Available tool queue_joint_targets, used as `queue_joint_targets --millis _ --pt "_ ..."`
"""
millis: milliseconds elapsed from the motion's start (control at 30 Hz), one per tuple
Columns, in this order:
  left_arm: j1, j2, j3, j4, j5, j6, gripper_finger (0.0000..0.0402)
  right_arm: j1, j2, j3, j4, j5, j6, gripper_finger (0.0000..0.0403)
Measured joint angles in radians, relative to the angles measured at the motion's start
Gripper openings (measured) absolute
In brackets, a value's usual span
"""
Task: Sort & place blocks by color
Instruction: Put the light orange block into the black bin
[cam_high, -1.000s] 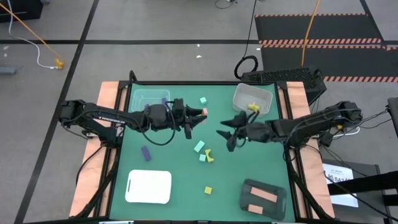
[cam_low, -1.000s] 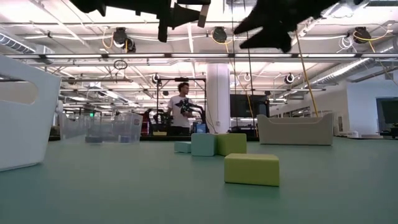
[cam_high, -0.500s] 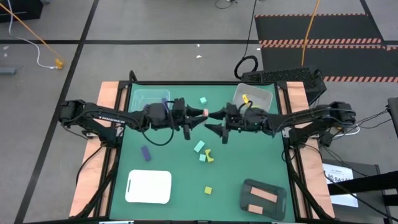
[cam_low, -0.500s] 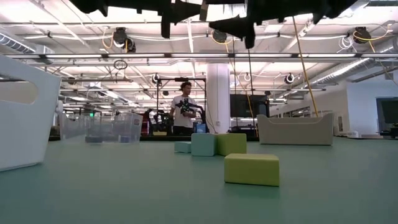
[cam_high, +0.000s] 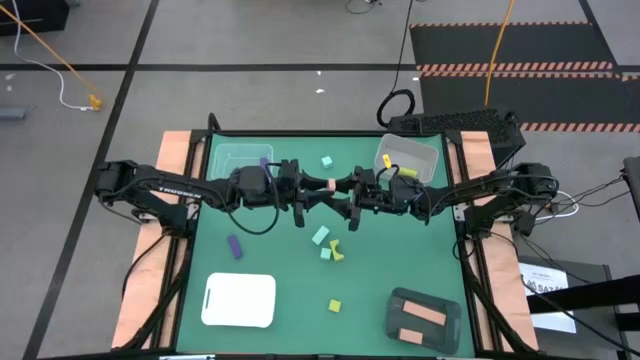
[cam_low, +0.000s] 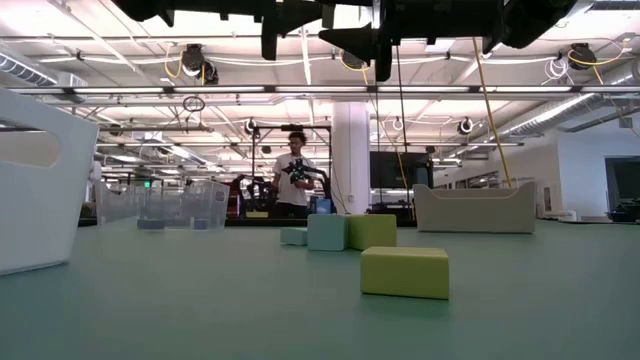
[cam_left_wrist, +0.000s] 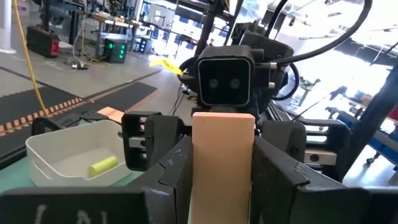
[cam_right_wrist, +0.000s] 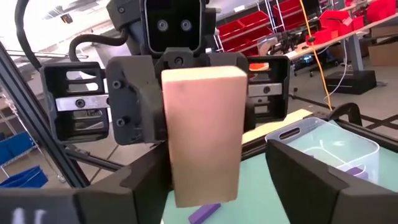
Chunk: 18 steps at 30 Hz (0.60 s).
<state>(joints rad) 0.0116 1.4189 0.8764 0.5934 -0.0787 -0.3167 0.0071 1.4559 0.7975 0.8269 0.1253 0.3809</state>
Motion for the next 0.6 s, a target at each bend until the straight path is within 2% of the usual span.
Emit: queue_joint_targets --millis 100,233,267,500,600 --pt "0.0 0.0 0.0 -0.001 0.001 -0.004 0.0127 0.0 0.0 0.0 0.001 -0.001 0.0 0.0204" --pt "0.001 0.0 0.0 -0.005 -0.002 -0.005 0.0127 0.002 0.0 0.0 0.002 -0.011 0.005 0.0124" --pt "0.001 0.0 0.0 -0.005 -0.001 -0.006 0.0127 0.002 0.0 0.0 0.002 -0.024 0.013 0.0116" --pt "0.0 0.0 0.0 -0.007 -0.008 -0.034 0.013 0.001 0.0 0.0 0.006 -0.049 0.054 0.0116" --pt "0.0 0.0 0.0 -0.008 -0.023 -0.053 0.0179 0.001 -0.005 0.0 -0.022 -0.052 0.086 0.0116"
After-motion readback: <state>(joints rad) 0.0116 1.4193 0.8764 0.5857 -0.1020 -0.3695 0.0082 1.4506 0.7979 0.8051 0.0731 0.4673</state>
